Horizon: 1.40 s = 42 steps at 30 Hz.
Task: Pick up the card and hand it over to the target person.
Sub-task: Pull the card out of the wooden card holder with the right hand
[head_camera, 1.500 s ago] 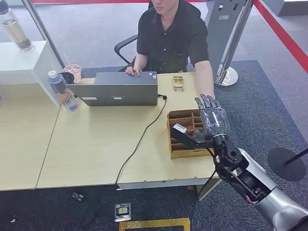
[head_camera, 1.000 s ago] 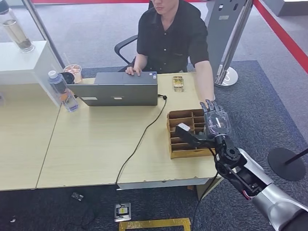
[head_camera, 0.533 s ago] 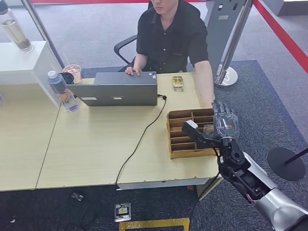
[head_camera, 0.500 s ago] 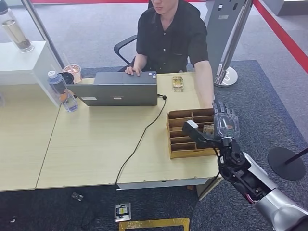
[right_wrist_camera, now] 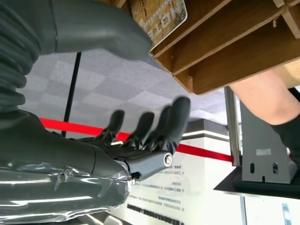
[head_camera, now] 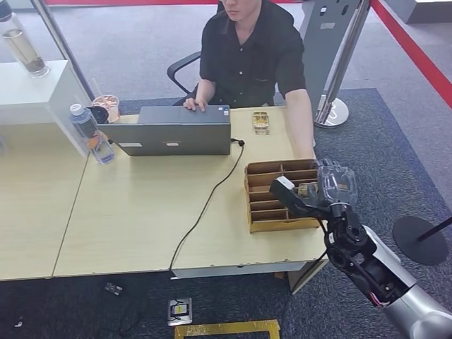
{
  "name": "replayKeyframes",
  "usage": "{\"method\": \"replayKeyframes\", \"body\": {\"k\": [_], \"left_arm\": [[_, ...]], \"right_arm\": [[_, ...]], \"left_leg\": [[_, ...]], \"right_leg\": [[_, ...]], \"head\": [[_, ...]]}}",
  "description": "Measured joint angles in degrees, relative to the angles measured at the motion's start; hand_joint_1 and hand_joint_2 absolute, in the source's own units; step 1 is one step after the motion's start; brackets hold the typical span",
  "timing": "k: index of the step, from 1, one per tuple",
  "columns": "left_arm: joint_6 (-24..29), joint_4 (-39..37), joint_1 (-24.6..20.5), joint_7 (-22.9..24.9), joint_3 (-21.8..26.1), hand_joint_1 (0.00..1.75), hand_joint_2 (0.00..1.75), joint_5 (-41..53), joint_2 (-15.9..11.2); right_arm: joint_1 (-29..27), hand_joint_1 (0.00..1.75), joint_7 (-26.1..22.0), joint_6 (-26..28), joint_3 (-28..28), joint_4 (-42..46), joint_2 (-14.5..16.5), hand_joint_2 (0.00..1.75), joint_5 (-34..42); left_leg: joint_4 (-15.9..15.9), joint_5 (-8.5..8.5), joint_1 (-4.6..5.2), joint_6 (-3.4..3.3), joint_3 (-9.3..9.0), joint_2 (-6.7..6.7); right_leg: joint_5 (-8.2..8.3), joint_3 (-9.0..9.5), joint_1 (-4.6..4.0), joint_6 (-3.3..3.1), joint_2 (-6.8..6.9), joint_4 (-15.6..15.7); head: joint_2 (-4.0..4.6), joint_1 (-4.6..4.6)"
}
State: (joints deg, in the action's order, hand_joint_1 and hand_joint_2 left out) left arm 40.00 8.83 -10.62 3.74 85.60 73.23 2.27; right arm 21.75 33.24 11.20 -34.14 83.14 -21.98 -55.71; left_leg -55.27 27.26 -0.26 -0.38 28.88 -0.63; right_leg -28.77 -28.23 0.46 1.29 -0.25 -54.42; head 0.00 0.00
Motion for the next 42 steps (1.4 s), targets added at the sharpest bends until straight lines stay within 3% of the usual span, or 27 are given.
{"method": "replayKeyframes", "body": {"k": [4,8,14,21,26,37,42], "left_arm": [[0.00,-0.71,-0.01,-0.59,-0.42,0.00,1.75,0.31,-0.51],[0.00,-1.17,0.01,-0.80,-0.91,0.00,1.75,0.80,-0.87],[0.00,-1.31,0.00,-0.03,-0.94,0.00,1.75,0.95,-1.04],[0.00,-0.92,-0.03,0.54,-1.08,0.00,1.75,1.21,-0.95],[0.00,-1.24,-0.04,0.50,-1.36,0.00,1.75,1.49,-1.20],[0.00,-2.03,-0.10,0.04,-1.47,0.00,1.75,1.74,-1.54],[0.00,-2.67,-0.09,-0.62,-1.71,0.00,1.75,1.99,-1.72]], "right_arm": [[-0.89,0.94,0.09,-1.50,0.08,0.78,-0.19,1.75,-0.01],[-1.74,0.53,0.40,-3.59,0.23,1.70,-0.39,1.75,-0.20],[-1.80,0.33,0.28,-5.09,-0.09,0.87,0.34,1.75,-0.05],[-0.63,0.47,-0.36,-6.03,-0.75,-2.12,1.61,1.75,0.04],[-0.43,0.71,-0.63,-6.72,-0.97,-3.10,1.61,1.75,0.49],[0.02,0.89,-0.78,-8.26,-1.71,-3.72,1.73,1.75,1.04],[-0.98,0.84,-0.32,-8.61,-1.07,-2.71,1.00,1.75,1.15]], "left_leg": [[-0.01,0.01,0.00,0.00,-0.01,-0.01],[0.01,-0.03,-0.01,0.02,0.03,-0.02],[0.01,-0.02,-0.01,0.01,0.01,0.01],[0.03,-0.01,-0.01,0.00,-0.04,0.09],[0.03,0.01,-0.01,0.00,-0.06,0.08],[0.03,0.00,-0.01,0.00,-0.05,0.11],[0.03,0.02,-0.01,-0.01,-0.09,0.02]], "right_leg": [[-0.01,0.02,0.00,0.00,0.00,0.00],[0.02,-0.02,-0.01,-0.02,0.04,0.01],[0.02,-0.02,-0.01,-0.01,0.00,0.01],[0.04,0.02,-0.01,-0.01,-0.09,0.02],[0.02,0.06,-0.01,0.00,-0.10,0.02],[0.04,0.04,-0.01,0.00,-0.13,0.02],[0.00,0.10,-0.01,0.01,-0.05,0.03]], "head": [[0.00,0.00],[0.00,0.00],[0.00,0.00],[0.00,0.00],[0.00,0.00],[0.00,0.00],[0.00,0.00]]}}
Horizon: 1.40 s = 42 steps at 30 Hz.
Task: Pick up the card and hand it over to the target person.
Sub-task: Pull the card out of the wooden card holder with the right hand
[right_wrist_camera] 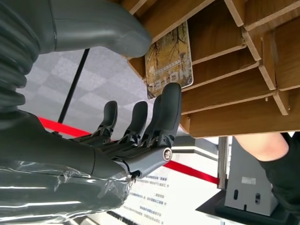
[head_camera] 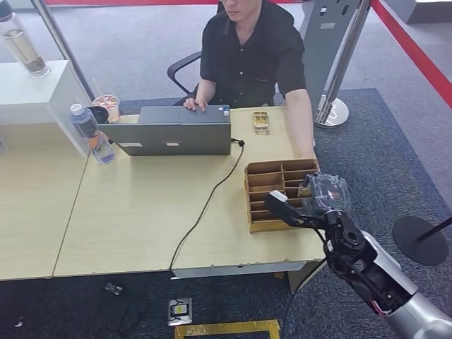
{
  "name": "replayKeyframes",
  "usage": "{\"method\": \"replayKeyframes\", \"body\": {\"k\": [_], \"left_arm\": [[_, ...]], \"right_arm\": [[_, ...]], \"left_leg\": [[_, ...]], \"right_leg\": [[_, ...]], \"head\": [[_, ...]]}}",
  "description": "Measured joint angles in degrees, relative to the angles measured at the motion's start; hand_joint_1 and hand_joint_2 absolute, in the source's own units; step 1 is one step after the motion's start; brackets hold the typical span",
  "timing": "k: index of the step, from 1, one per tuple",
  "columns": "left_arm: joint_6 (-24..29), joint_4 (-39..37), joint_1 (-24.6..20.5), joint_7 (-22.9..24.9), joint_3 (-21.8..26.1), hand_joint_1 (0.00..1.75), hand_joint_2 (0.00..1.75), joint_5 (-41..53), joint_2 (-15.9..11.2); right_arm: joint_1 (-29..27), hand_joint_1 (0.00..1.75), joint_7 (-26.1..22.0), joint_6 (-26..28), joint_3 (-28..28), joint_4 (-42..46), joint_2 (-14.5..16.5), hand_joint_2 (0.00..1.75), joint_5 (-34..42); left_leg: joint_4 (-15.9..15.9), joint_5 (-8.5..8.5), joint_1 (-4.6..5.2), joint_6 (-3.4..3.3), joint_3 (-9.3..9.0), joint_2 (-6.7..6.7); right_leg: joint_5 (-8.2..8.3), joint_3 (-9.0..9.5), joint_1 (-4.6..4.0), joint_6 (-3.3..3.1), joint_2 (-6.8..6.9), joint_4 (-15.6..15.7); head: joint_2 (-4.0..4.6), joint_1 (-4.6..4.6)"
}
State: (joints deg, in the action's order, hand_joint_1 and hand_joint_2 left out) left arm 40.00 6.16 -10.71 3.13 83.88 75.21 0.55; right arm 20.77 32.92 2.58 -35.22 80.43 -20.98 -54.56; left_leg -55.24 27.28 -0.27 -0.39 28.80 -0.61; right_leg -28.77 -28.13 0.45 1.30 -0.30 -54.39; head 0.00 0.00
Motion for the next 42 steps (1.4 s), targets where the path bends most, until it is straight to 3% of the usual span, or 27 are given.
{"method": "replayKeyframes", "body": {"k": [17,26,27,30,31,36,42], "left_arm": [[0.00,-0.33,0.02,0.29,0.43,0.00,1.75,0.45,0.06],[0.00,-0.32,0.01,0.78,0.69,0.00,1.75,1.23,0.03],[0.00,-0.30,0.00,0.80,0.72,0.00,1.75,1.31,0.06],[-0.01,-0.35,0.00,0.74,0.69,0.00,1.75,1.45,0.09],[-0.02,-0.38,0.00,0.72,0.68,0.00,1.75,1.50,0.08],[-0.05,-0.47,-0.02,0.55,0.70,0.00,1.75,1.60,0.04],[-0.67,-0.43,0.04,-0.32,0.36,0.00,1.75,2.24,-0.10]], "right_arm": [[0.39,0.49,0.07,-1.42,0.10,-0.09,0.66,1.75,-0.64],[0.20,0.62,0.19,-2.40,-0.33,-0.21,0.65,1.75,-0.76],[0.26,0.74,0.17,-2.54,-0.39,-0.54,0.78,1.75,-0.77],[0.43,1.44,0.09,-2.88,-0.49,-1.10,0.95,1.75,-0.76],[0.47,1.58,0.06,-3.04,-0.51,-1.16,0.94,1.75,-0.73],[0.55,1.74,-0.01,-3.73,-0.57,-0.93,0.82,1.75,-0.61],[-1.07,1.75,1.31,-4.58,0.38,1.52,-0.16,1.75,-0.99]], "left_leg": [[0.01,-0.01,0.01,0.01,0.02,0.05],[0.02,-0.04,0.01,0.02,0.06,0.07],[0.01,-0.04,0.00,0.02,0.07,0.07],[0.02,-0.04,0.00,0.02,0.05,0.08],[0.01,-0.02,0.00,0.01,0.02,0.07],[0.00,0.01,0.01,0.00,-0.01,0.04],[0.02,0.00,-0.01,0.01,0.00,-0.05]], "right_leg": [[0.01,-0.05,0.01,-0.01,-0.03,-0.01],[0.05,-0.09,0.01,-0.02,-0.04,0.00],[0.05,-0.10,0.00,-0.02,-0.04,0.00],[0.05,-0.08,0.00,-0.02,-0.06,0.00],[0.03,-0.04,0.00,-0.01,-0.05,0.00],[0.00,-0.01,0.01,0.00,-0.05,-0.01],[-0.01,0.01,-0.01,-0.01,0.04,0.02]], "head": [[0.00,0.00],[0.00,0.00],[0.00,0.00],[0.00,0.00],[0.00,0.00],[0.00,0.00],[0.00,0.00]]}}
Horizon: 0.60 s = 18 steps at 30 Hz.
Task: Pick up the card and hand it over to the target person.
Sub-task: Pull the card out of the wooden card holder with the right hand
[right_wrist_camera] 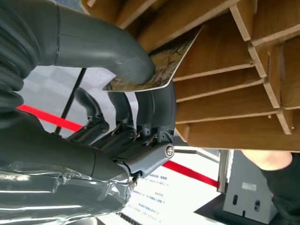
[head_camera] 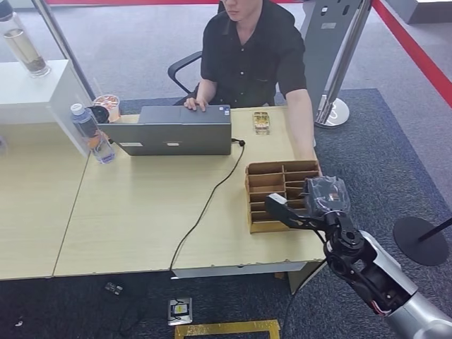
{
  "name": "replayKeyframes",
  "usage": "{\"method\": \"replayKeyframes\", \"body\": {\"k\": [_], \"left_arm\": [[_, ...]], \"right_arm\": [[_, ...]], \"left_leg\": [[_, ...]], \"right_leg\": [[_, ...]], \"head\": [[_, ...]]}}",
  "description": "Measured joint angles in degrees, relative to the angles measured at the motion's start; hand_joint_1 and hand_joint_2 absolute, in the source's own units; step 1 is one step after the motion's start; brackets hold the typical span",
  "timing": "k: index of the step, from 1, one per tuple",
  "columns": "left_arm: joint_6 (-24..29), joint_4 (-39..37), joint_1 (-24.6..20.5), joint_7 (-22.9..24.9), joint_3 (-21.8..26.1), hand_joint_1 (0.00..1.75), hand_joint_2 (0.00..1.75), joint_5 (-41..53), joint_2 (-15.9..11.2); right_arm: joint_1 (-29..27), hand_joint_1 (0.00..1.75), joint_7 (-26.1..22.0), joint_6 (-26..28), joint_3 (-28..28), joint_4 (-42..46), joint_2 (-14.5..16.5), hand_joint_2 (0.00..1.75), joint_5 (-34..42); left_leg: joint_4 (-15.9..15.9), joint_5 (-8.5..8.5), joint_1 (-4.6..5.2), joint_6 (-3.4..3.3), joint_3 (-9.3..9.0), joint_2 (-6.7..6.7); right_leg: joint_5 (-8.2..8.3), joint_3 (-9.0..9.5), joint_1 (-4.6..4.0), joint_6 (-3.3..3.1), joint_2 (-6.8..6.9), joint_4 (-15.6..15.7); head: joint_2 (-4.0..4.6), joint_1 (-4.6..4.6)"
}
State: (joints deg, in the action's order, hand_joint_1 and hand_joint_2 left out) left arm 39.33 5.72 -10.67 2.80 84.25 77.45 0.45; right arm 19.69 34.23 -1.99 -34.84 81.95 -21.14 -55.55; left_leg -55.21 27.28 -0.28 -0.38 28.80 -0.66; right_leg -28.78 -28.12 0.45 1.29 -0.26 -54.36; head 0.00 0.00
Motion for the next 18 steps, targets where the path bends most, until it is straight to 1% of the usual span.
{"method": "replayKeyframes", "body": {"k": [5,9,15,18], "left_arm": [[-0.60,0.08,0.05,-0.68,-0.50,0.00,1.75,0.85,-0.17],[-0.64,0.10,0.03,-0.92,-0.21,0.00,1.75,0.99,-0.14],[0.24,0.14,-0.01,-0.80,1.16,0.00,1.75,0.55,0.23],[0.65,0.73,-0.02,-0.22,2.20,0.00,1.75,0.07,0.59]], "right_arm": [[-1.61,1.75,0.92,-0.46,1.15,2.13,-0.74,1.75,-0.39],[-2.26,1.75,1.04,0.83,1.91,3.72,-0.89,1.75,-2.04],[-3.34,1.75,0.24,6.96,3.77,11.40,-0.80,1.75,-8.03],[-3.16,1.75,-1.24,10.25,3.94,15.09,-0.40,1.75,-11.18]], "left_leg": [[-0.02,0.00,0.00,-0.01,0.01,-0.06],[-0.03,0.00,0.01,-0.01,0.02,-0.07],[-0.06,0.01,0.03,-0.01,0.08,-0.06],[-0.10,0.04,0.05,-0.01,0.11,-0.02]], "right_leg": [[-0.02,0.00,0.00,0.01,0.05,-0.01],[-0.02,-0.02,0.01,0.01,0.05,-0.03],[-0.04,-0.09,0.03,0.01,0.05,-0.07],[-0.07,-0.14,0.05,0.01,0.00,-0.13]], "head": [[0.00,0.00],[0.00,0.00],[0.00,0.00],[0.00,0.00]]}}
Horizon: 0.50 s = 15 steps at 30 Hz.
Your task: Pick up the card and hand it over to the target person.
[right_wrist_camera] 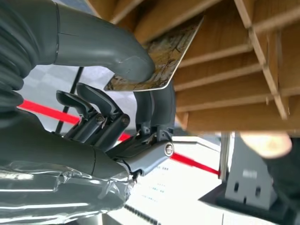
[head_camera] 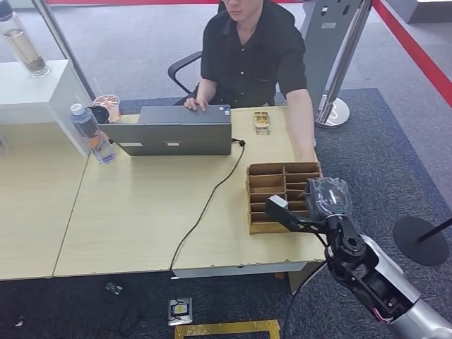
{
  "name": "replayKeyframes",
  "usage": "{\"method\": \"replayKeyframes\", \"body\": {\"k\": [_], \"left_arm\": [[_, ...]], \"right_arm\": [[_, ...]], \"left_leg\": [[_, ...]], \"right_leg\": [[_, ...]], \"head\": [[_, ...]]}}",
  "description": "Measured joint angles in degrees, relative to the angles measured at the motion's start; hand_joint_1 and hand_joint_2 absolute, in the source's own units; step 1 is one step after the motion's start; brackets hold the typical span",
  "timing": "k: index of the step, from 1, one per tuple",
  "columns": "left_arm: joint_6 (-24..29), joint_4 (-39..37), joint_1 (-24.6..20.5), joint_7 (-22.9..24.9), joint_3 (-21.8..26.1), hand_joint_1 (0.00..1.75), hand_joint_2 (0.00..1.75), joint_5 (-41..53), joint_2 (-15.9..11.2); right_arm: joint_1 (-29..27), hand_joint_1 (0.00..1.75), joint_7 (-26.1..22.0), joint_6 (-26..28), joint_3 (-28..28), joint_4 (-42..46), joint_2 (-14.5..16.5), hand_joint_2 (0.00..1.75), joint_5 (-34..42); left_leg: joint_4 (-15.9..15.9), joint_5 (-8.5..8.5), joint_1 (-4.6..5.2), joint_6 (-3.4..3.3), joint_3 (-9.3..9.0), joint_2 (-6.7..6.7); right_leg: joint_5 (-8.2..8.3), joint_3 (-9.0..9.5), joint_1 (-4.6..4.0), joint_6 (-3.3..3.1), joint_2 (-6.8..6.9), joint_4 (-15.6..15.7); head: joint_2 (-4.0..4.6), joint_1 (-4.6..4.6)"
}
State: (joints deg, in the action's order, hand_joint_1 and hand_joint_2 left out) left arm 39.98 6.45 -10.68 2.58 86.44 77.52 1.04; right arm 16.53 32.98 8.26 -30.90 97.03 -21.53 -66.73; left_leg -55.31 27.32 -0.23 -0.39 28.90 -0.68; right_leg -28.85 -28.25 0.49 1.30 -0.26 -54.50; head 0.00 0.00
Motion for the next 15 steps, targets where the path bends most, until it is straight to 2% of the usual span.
{"method": "replayKeyframes", "body": {"k": [5,9,12,15], "left_arm": [[0.02,1.68,-0.05,0.63,1.44,0.00,1.75,-0.66,1.10],[0.02,1.73,-0.03,0.17,1.64,0.00,1.75,-0.85,1.50],[0.02,1.57,-0.03,-0.21,1.46,0.00,1.75,-0.93,1.65],[0.02,1.15,-0.01,-0.94,1.18,0.00,1.75,-1.10,1.55]], "right_arm": [[1.58,1.75,-2.64,7.64,-0.73,3.85,1.10,1.75,-4.44],[2.51,1.75,-2.99,9.31,-1.15,4.90,1.39,1.75,-5.50],[3.52,1.75,-3.31,10.68,-1.52,2.32,2.08,1.75,-5.09],[5.93,1.75,-3.95,12.40,-2.06,-4.45,3.69,1.75,-4.36]], "left_leg": [[-0.03,-0.01,0.00,0.00,0.04,0.14],[-0.02,-0.05,0.00,0.01,0.09,0.18],[0.00,-0.04,0.00,0.00,0.04,0.19],[0.03,-0.02,0.00,-0.01,-0.03,0.22]], "right_leg": [[0.04,-0.09,0.00,-0.01,-0.10,-0.05],[0.08,-0.14,0.00,-0.02,-0.12,-0.05],[0.08,-0.07,-0.01,-0.01,-0.14,0.00],[0.08,0.00,0.00,0.00,-0.18,0.02]], "head": [[0.00,0.00],[0.00,0.00],[0.00,0.00],[0.00,0.00]]}}
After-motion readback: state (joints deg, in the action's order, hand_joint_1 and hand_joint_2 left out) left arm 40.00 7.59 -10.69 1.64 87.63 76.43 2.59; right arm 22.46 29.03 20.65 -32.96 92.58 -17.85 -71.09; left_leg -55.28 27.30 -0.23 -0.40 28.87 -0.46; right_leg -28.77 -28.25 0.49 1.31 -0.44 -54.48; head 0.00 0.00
